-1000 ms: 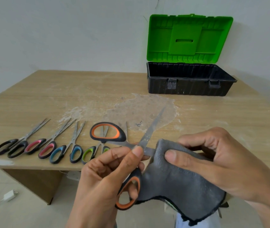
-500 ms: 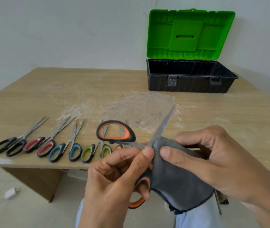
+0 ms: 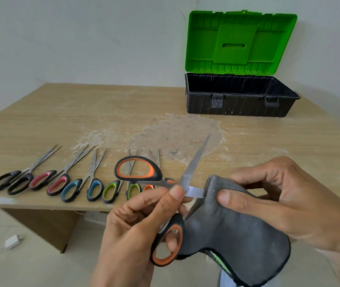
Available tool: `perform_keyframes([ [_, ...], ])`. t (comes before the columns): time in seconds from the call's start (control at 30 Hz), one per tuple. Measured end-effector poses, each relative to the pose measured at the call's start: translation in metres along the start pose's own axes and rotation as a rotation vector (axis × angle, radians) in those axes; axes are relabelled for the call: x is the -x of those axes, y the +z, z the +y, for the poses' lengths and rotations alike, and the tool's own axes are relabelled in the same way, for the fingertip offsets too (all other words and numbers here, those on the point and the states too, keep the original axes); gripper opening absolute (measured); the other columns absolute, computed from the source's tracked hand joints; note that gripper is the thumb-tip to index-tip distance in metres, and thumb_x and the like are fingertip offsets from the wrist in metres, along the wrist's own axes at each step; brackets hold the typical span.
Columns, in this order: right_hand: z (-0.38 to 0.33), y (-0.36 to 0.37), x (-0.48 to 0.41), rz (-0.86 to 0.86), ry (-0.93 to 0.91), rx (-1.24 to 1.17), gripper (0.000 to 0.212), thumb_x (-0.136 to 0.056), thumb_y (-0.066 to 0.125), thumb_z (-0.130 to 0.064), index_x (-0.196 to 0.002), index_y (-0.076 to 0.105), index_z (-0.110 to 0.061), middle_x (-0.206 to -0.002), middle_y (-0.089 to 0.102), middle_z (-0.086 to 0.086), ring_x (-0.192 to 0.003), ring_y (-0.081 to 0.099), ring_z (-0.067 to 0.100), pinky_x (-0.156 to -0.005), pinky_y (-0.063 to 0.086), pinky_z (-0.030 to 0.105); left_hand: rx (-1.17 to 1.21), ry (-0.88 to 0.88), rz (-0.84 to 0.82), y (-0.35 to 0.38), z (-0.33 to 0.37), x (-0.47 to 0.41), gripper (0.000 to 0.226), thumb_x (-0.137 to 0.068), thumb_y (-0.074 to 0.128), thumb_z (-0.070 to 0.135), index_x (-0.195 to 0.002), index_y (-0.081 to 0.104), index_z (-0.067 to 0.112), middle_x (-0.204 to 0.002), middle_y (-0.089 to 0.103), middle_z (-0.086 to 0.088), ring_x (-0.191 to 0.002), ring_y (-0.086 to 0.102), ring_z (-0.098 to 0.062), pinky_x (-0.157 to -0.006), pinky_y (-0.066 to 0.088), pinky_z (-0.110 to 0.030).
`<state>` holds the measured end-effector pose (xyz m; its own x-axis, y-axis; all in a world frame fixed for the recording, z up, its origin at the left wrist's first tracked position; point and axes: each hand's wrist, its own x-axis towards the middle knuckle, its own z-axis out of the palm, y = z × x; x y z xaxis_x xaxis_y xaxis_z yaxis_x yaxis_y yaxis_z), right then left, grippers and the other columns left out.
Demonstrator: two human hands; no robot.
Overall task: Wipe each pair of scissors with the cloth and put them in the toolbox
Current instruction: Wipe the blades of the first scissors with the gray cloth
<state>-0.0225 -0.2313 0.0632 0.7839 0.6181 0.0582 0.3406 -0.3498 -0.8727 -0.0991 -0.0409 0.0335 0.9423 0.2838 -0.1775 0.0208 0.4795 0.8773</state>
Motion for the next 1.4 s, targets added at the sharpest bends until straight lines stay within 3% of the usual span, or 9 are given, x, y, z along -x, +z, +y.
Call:
perform_keyframes([
  [0.17,-0.002,0.004,-0.002,0.031,0.020,-0.064,0.016,-0.090,0.077,-0.049,-0.086,0.086,-0.037,-0.083,0.083,-0.001,-0.078,0.079,0.022,-0.073,0.060,0.027,-0.020,0.061,0.011,0.002,0.000,0.001,0.018,-0.054,0.079,0.017,-0.058,0.072,0.001,-0.058,0.065,-0.016,-0.030,0.045,-0.016,-0.032,0.037,-0.016],
  [0.27,-0.006,0.014,-0.004,0.021,-0.028,-0.020,0.019,-0.088,0.073,-0.055,-0.089,0.085,-0.040,-0.080,0.080,0.004,-0.076,0.076,0.030,-0.072,0.061,0.044,-0.057,0.057,-0.021,0.006,-0.002,0.000,0.022,-0.049,0.090,0.002,-0.059,0.071,0.000,-0.056,0.063,-0.014,-0.031,0.046,-0.016,-0.032,0.036,-0.015],
  [0.43,-0.008,0.008,-0.008,0.024,-0.035,-0.045,0.013,-0.086,0.076,-0.046,-0.080,0.085,-0.038,-0.072,0.079,-0.007,-0.065,0.073,0.007,-0.061,0.047,0.011,0.020,0.081,0.057,0.000,0.008,0.000,0.021,-0.051,0.077,0.021,-0.058,0.071,0.002,-0.062,0.065,-0.017,-0.027,0.039,-0.014,-0.032,0.031,-0.011],
  [0.6,0.000,0.009,-0.008,0.072,-0.018,-0.024,0.043,-0.082,0.071,-0.061,-0.085,0.085,-0.020,-0.074,0.073,0.019,-0.071,0.068,0.041,-0.064,0.051,0.047,-0.009,0.049,0.049,0.002,0.005,-0.002,0.018,-0.054,0.076,0.022,-0.056,0.070,0.004,-0.064,0.067,-0.018,-0.029,0.043,-0.014,-0.032,0.034,-0.014],
  [0.77,0.001,0.013,-0.010,0.026,-0.049,-0.011,0.028,-0.089,0.073,-0.047,-0.082,0.084,-0.022,-0.068,0.072,0.009,-0.065,0.067,0.031,-0.058,0.048,0.025,0.003,0.016,0.047,0.001,0.006,-0.003,0.021,-0.049,0.077,0.025,-0.055,0.069,0.005,-0.058,0.064,-0.013,-0.029,0.040,-0.013,-0.035,0.031,-0.011],
  [0.93,0.005,0.003,-0.006,0.011,-0.009,-0.219,0.022,-0.087,0.075,-0.037,-0.089,0.086,-0.018,-0.081,0.081,0.007,-0.075,0.078,0.021,-0.066,0.055,0.020,0.124,-0.074,0.019,-0.004,0.014,-0.004,0.028,-0.047,0.075,0.021,-0.062,0.069,-0.001,-0.055,0.063,-0.010,-0.022,0.036,-0.009,-0.030,0.030,-0.007],
  [1.1,0.011,-0.003,0.001,0.010,0.047,-0.289,0.032,-0.087,0.076,-0.038,-0.100,0.085,-0.011,-0.096,0.082,0.016,-0.091,0.079,0.039,-0.079,0.061,0.043,0.166,-0.140,-0.007,-0.003,0.017,-0.005,0.029,-0.046,0.075,0.021,-0.063,0.071,-0.001,-0.054,0.060,-0.010,-0.022,0.036,-0.008,-0.029,0.028,-0.005],
  [1.27,0.014,-0.008,0.006,0.011,0.072,-0.302,0.041,-0.086,0.078,-0.041,-0.102,0.083,-0.004,-0.100,0.076,0.032,-0.096,0.069,0.060,-0.083,0.051,0.075,0.203,-0.149,0.014,-0.004,0.019,-0.004,0.025,-0.043,0.074,0.020,-0.060,0.073,0.001,-0.054,0.059,-0.012,-0.021,0.036,-0.008,-0.029,0.030,-0.005],
  [1.4,0.014,-0.008,0.009,0.036,0.053,-0.295,0.033,-0.086,0.077,-0.041,-0.101,0.086,-0.014,-0.100,0.081,0.020,-0.097,0.077,0.046,-0.086,0.057,0.064,0.172,-0.097,0.031,-0.005,0.020,-0.003,0.028,-0.056,0.085,0.025,-0.061,0.072,0.001,-0.056,0.064,-0.012,-0.022,0.038,-0.009,-0.028,0.031,-0.007],
])
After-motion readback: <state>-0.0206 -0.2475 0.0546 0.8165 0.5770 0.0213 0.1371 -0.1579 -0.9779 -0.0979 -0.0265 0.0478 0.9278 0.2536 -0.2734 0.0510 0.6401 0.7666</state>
